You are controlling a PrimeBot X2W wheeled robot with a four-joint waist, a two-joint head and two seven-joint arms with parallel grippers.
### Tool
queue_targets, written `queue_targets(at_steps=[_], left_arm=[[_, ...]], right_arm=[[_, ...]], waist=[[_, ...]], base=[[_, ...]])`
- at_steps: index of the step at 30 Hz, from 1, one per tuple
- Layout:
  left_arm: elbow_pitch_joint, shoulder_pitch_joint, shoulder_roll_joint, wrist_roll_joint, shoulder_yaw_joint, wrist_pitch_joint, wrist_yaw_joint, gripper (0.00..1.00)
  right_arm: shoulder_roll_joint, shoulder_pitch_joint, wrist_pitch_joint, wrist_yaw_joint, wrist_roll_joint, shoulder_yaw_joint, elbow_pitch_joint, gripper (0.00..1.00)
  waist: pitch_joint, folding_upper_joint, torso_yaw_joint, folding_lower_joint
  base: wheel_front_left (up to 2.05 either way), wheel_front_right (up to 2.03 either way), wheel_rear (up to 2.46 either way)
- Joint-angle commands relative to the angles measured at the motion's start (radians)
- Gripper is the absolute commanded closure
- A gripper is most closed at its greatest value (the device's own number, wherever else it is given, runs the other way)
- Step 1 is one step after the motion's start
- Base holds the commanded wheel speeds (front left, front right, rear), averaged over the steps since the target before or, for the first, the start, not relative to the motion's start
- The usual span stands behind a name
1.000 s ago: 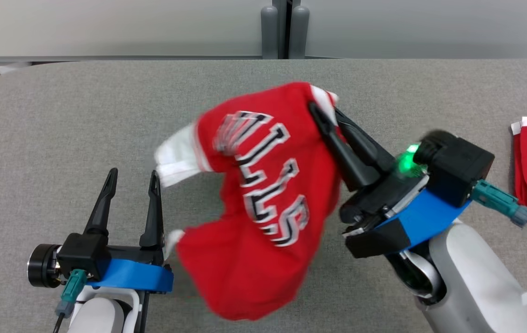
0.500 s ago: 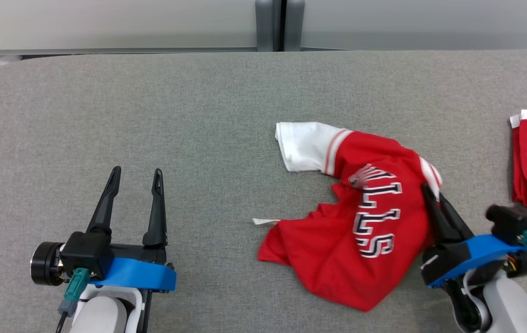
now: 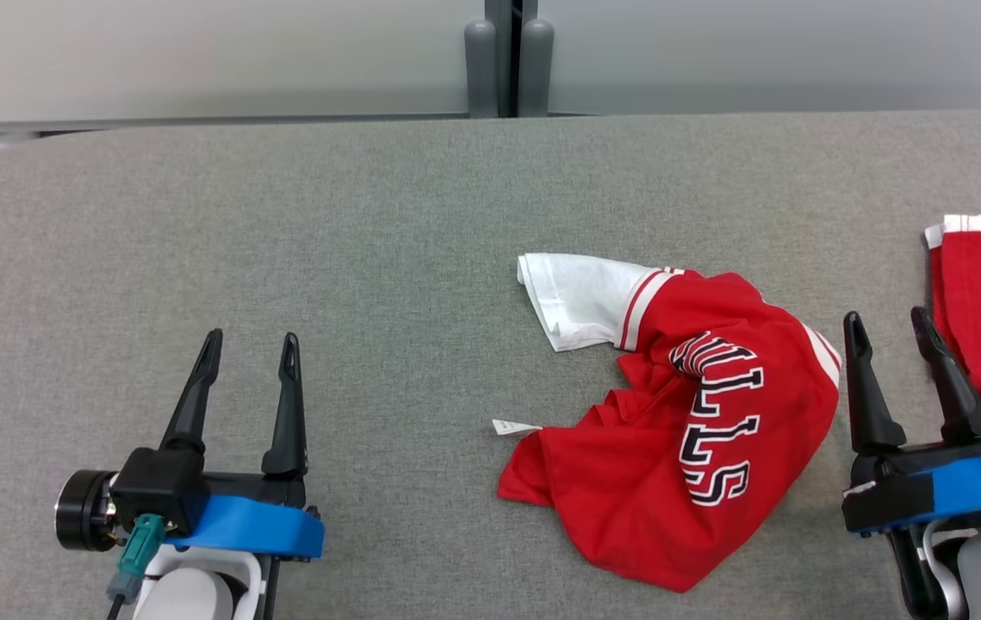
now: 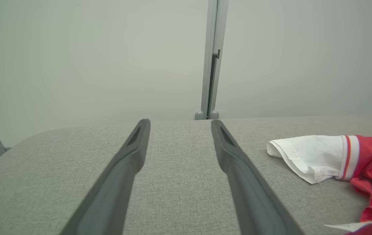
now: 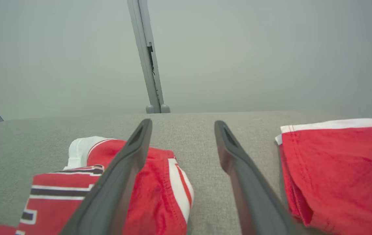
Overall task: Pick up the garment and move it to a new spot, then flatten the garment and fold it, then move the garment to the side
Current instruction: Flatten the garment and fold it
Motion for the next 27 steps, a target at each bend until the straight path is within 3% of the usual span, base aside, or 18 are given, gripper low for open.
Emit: queue_targets(at_steps=[1, 12, 27], left_arm=[[0.000, 0.008, 0.006, 0.006, 0.004, -0.004, 0.004, 0.00], [-0.007, 0.066, 0.027, 0.000, -0.003, 0.009, 0.011, 0.00], [-0.037, 0.087, 0.041, -0.010, -0.015, 0.027, 0.020, 0.00]], right_arm=[[0.006, 0.024, -0.004, 0.000, -0.011, -0.001, -0.019, 0.00], [0.083, 0.212, 0.154, 0.000, -0.093, -0.048, -0.329, 0.00], [0.109, 0.251, 0.212, 0.000, -0.091, -0.059, -0.408, 0.00]], waist=[[-0.007, -0.0001, -0.004, 0.0000], [-0.074, -0.0001, -0.010, 0.0000], [-0.080, -0.0001, -0.015, 0.0000]], base=[[0.00, 0.00, 0.00], [0.00, 0.00, 0.00], [0.00, 0.00, 0.00]])
